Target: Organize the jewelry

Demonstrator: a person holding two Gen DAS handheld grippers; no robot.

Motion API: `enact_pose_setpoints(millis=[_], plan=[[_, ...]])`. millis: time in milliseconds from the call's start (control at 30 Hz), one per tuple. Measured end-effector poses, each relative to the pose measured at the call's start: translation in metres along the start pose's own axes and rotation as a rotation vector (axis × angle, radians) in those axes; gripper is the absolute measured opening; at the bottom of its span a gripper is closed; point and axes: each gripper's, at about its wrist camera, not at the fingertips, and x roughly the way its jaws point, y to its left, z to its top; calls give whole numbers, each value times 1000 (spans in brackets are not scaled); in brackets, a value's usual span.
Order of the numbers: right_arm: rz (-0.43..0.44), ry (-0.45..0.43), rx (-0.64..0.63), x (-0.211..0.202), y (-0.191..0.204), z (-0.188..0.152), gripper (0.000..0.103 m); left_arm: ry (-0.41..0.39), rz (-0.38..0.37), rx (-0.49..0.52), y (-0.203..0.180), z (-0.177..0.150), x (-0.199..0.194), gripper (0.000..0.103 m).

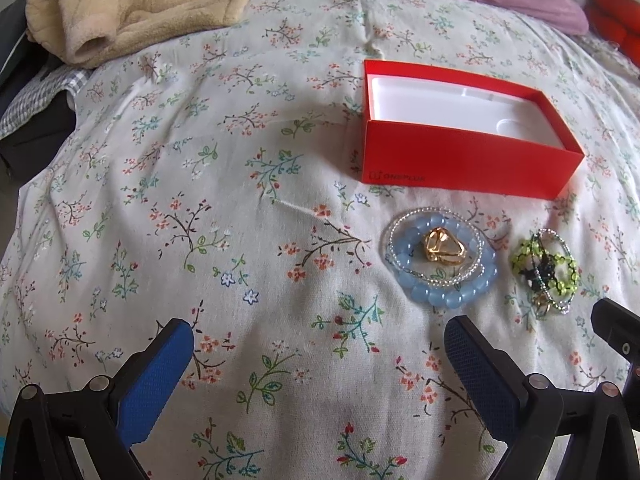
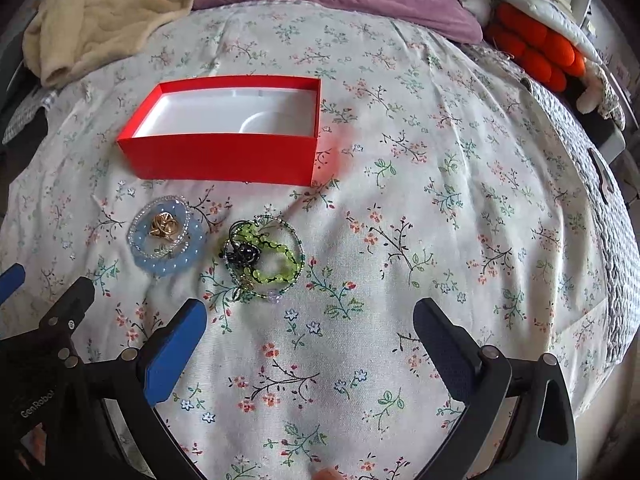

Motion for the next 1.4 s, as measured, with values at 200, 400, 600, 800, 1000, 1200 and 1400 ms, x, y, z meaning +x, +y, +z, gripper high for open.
enact_pose_setpoints(millis=[200,400,600,800,1000,1200,1400], plan=[[-1,1,-1,0,0,-1,103,-4,-2,-3,0,1,-1,103],[-1,2,-1,0,1,-1,103,-1,-1,-4,0,1,0,103],[-1,3,-5,1,1,-2,103,-2,0,-5,1,1,0,103],[0,5,-5,1,1,-3,103,0,0,-5,1,1,0,103],[-3,8,-8,2,2,-4,103,-1,0,-4,2,1,0,103],[-4,12,-10,3,3,-4,103,-1,0,-4,2,1,0,103],[-4,12,-10,3,3,-4,103,-2,0,-7,4,-1,0,103]])
